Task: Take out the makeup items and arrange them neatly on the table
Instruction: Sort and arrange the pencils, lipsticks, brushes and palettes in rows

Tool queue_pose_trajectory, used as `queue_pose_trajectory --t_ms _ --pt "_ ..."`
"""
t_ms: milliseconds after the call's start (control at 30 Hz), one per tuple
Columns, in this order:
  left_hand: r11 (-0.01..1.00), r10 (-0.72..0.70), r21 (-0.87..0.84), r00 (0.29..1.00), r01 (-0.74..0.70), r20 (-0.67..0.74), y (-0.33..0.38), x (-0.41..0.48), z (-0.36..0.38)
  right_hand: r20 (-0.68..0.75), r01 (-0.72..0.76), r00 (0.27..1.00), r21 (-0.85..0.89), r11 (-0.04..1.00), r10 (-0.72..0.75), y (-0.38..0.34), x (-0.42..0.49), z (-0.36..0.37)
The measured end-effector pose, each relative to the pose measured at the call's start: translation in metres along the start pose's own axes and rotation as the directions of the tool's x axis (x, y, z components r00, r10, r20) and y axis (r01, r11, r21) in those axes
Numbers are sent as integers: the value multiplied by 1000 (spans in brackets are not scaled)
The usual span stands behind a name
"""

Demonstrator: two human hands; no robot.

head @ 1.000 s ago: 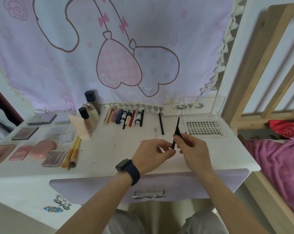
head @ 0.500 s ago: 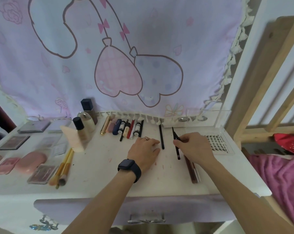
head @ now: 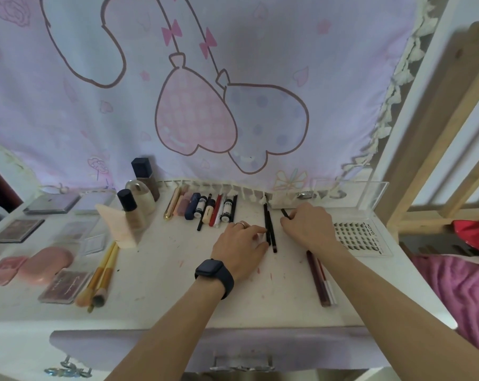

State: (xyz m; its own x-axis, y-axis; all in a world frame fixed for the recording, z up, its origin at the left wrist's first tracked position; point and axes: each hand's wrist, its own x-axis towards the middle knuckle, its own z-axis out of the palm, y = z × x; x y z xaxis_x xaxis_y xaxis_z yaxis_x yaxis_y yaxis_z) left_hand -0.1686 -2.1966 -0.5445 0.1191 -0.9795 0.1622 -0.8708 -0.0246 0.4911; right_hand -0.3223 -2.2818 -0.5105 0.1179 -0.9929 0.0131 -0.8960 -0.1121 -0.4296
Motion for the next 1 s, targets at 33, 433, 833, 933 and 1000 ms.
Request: queue_pose_trajectory --t_ms 33,433,833,933,1000 --pt "1000 3 0 1000 -3 -1 0 0 0 -2 -2 1000 -16 1000 2 1 0 0" --pt "997 30 71 999 -31 27 3 5 3 93 151 984 -14 988 -149 4 -7 -6" --pt "998 33 55 999 -34 18 6 13 10 159 279 948 -5 960 -275 13 -15 -11" --pt "999 24 24 1000 -24 21 4 14 10 156 277 948 26 961 -277 15 -17 -10" --pt "1000 16 6 1000 -16 23 3 14 9 151 279 947 41 959 -282 17 -19 -10"
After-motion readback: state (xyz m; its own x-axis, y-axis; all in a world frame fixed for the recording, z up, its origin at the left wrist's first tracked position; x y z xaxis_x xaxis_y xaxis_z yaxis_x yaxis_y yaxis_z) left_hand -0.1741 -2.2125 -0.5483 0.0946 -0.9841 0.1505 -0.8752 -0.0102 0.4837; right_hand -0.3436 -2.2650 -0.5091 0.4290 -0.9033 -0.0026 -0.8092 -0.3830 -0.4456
